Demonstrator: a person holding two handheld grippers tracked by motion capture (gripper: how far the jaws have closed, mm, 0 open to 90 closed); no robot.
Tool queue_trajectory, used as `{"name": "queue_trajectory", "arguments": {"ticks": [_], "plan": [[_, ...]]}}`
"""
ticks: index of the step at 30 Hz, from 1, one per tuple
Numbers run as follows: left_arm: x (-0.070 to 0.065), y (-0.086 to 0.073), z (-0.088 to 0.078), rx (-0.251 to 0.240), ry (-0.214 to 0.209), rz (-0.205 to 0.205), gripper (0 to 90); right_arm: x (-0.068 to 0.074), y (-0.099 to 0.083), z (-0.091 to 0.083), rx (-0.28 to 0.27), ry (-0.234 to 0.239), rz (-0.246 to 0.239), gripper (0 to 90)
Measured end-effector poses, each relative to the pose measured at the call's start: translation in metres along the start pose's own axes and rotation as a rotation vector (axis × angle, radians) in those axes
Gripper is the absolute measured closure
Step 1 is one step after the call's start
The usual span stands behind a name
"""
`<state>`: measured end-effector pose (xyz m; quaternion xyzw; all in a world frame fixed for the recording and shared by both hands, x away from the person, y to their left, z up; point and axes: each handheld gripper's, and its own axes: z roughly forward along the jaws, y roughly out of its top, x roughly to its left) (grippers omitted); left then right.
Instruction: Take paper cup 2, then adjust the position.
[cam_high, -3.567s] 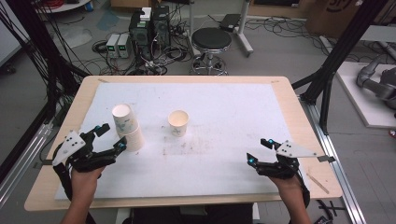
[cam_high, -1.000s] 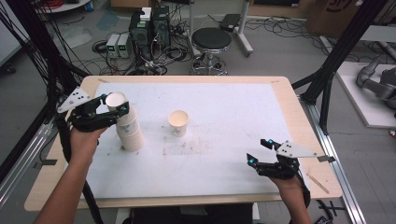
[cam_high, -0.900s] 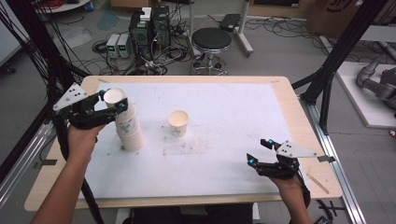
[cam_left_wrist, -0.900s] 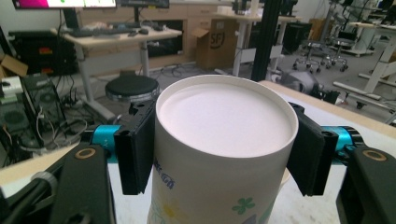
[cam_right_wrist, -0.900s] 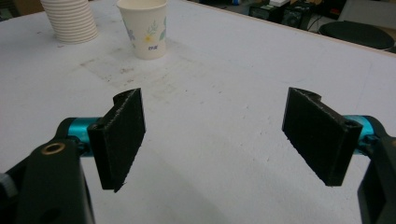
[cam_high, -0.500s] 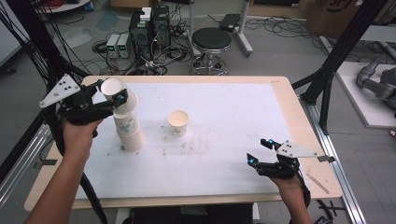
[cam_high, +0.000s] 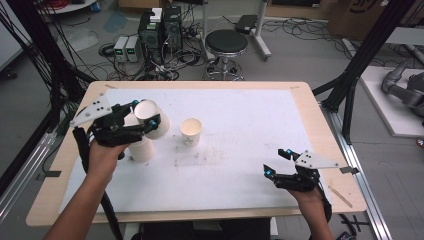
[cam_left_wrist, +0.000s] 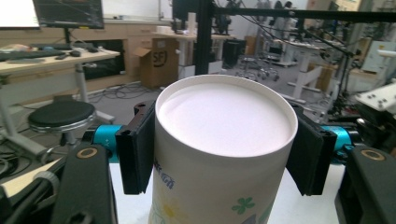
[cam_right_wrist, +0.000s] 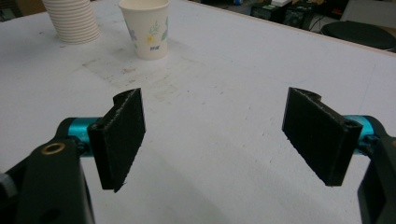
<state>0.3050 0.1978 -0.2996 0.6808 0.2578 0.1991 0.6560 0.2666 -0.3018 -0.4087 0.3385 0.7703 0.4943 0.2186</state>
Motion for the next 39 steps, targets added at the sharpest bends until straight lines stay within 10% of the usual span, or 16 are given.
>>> {"name": "queue_trajectory", "arguments": {"ticks": [39], "plan": [[-0.035,-0.059,0.046,0.098,-0.163,-0.031,33.9,0.007,0.007,0.010,-0.001,0.077,0.004,20.3]]}}
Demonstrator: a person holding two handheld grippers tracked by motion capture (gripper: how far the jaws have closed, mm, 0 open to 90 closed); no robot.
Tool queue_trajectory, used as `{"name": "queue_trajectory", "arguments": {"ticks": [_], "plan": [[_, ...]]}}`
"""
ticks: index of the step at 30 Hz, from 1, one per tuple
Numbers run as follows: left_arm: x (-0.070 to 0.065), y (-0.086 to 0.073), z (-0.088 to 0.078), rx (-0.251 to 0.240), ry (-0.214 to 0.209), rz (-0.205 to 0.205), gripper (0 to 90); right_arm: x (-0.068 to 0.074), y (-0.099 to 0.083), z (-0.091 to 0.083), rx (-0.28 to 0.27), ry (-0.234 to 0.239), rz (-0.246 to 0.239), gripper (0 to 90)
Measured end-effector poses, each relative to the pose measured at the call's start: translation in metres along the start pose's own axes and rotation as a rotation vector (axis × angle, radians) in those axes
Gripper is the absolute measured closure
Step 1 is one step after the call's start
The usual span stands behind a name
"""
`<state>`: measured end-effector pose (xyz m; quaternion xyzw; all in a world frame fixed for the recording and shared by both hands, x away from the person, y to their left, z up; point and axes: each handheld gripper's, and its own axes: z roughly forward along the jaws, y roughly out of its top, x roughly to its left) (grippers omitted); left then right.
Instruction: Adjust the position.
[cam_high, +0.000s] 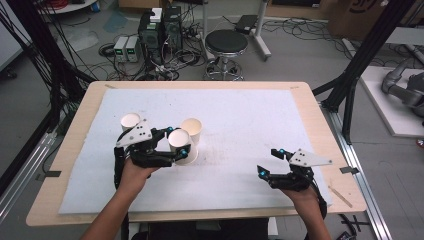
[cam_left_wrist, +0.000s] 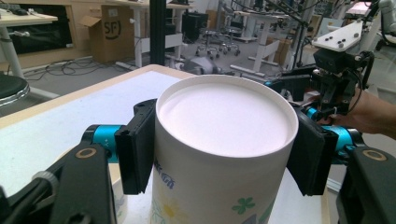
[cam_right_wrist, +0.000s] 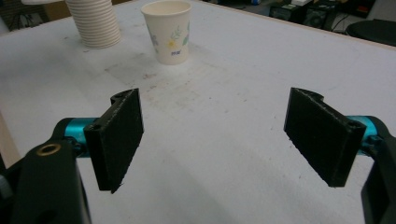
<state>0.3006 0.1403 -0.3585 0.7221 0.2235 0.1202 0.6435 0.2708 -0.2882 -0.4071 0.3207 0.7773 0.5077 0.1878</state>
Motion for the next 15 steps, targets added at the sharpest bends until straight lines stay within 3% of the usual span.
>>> {"name": "queue_trajectory", "arguments": {"ticks": [8,15], "plan": [[-0.003,-0.005,0.006,0.009,-0.027,-0.004,33.7,0.004,0.001,0.004,0.012,0.055,0.011,20.3],[-0.011,-0.011,0.013,0.008,-0.073,-0.007,33.7,0.013,0.005,0.009,-0.001,0.129,-0.019,20.3]]}}
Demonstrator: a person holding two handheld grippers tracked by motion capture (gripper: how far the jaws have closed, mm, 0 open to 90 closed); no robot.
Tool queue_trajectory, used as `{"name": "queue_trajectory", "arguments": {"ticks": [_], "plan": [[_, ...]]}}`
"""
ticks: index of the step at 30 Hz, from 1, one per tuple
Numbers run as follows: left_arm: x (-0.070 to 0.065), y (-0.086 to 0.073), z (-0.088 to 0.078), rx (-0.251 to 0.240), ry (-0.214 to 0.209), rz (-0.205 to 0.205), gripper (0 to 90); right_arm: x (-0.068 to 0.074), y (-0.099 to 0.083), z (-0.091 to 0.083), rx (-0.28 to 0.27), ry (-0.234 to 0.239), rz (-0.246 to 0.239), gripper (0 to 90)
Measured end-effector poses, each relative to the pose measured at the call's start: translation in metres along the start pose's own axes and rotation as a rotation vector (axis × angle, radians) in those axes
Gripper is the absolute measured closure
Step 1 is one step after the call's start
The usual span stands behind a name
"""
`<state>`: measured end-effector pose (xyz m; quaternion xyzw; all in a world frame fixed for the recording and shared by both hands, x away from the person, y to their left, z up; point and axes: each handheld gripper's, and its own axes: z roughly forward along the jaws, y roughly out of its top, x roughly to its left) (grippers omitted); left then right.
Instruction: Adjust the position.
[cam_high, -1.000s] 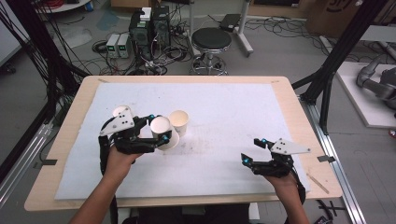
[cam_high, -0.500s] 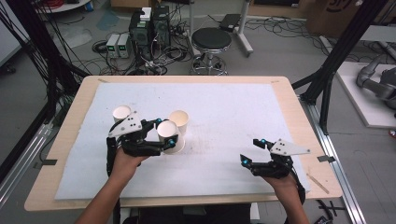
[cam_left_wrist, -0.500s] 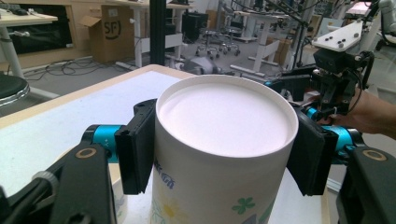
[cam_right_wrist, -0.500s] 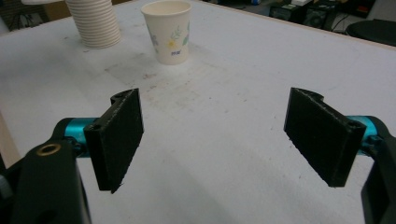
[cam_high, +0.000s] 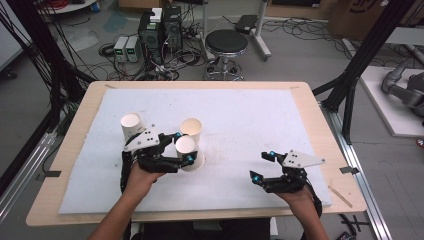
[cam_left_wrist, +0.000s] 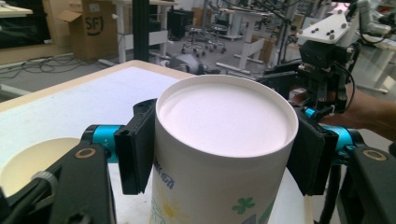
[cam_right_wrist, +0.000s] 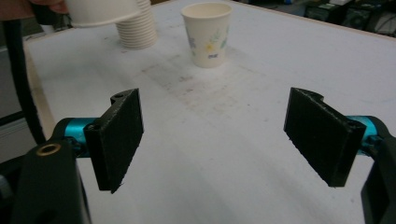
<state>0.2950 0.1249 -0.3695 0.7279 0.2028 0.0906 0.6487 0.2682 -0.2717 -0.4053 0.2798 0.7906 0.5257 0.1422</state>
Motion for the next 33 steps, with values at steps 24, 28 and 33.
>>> {"name": "queue_trajectory", "arguments": {"ticks": [24,28,33], "plan": [[-0.016,-0.009,0.028,0.045,-0.166,0.016,33.5,0.028,0.018,0.031,0.007,0.204,-0.085,20.4],[-0.017,-0.010,0.031,0.050,-0.173,0.013,33.4,0.031,0.023,0.038,0.013,0.215,-0.108,20.4],[-0.019,-0.011,0.034,0.048,-0.183,0.010,33.4,0.036,0.030,0.048,0.022,0.263,-0.126,20.4]]}}
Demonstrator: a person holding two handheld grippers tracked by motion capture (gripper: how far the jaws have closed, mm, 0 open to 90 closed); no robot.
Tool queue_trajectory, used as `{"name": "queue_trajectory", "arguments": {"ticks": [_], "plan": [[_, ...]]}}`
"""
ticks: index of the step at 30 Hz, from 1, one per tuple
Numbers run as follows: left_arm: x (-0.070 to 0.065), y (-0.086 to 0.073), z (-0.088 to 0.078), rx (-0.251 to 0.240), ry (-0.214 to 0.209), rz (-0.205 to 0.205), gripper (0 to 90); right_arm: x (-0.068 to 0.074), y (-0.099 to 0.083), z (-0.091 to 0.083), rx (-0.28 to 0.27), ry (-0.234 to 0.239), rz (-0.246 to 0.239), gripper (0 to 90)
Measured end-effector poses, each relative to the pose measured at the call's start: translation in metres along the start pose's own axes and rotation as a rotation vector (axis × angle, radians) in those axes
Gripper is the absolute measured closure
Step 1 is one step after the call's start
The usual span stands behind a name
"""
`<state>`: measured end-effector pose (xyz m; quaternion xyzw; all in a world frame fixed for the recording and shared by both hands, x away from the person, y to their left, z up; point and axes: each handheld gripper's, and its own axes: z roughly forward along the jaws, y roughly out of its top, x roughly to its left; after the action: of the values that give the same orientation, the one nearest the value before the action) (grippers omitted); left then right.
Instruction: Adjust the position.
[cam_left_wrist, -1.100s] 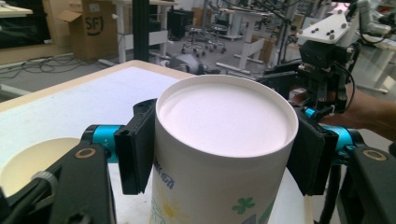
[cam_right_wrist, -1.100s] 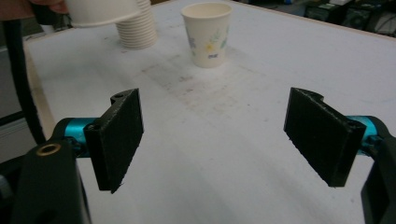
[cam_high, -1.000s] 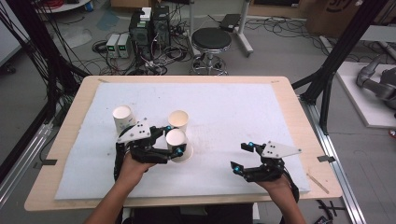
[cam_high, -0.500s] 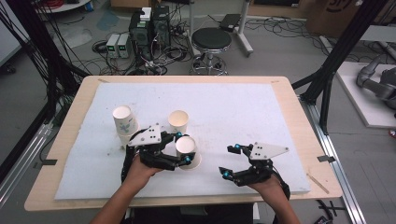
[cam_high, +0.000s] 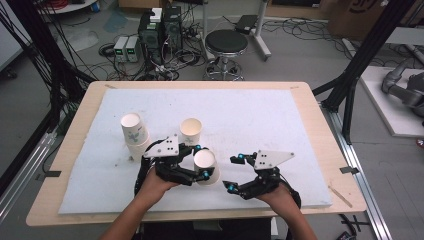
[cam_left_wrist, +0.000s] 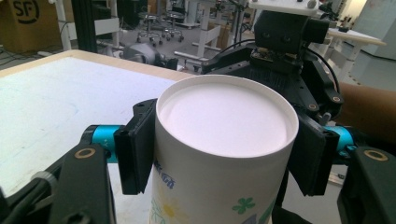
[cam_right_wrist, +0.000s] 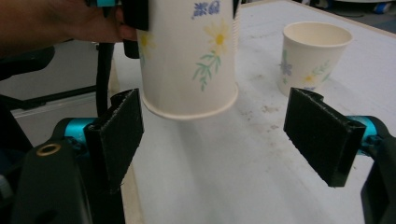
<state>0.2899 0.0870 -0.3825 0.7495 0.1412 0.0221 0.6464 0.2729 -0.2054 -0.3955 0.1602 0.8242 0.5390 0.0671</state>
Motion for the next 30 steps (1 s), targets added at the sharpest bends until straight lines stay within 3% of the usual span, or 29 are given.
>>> {"name": "queue_trajectory", "arguments": {"ticks": [21,25,27,30], "plan": [[-0.005,-0.003,0.010,-0.022,-0.105,-0.004,33.9,0.005,0.008,0.033,0.027,0.130,-0.009,20.4],[-0.006,-0.004,0.011,-0.023,-0.107,0.001,34.0,0.004,0.008,0.036,0.009,0.145,0.004,21.0],[-0.006,-0.005,0.011,-0.024,-0.105,0.005,34.1,0.003,0.007,0.037,0.004,0.165,0.009,27.0],[-0.006,-0.005,0.010,-0.022,-0.104,0.013,34.4,0.002,0.006,0.037,-0.001,0.174,0.007,28.1]]}}
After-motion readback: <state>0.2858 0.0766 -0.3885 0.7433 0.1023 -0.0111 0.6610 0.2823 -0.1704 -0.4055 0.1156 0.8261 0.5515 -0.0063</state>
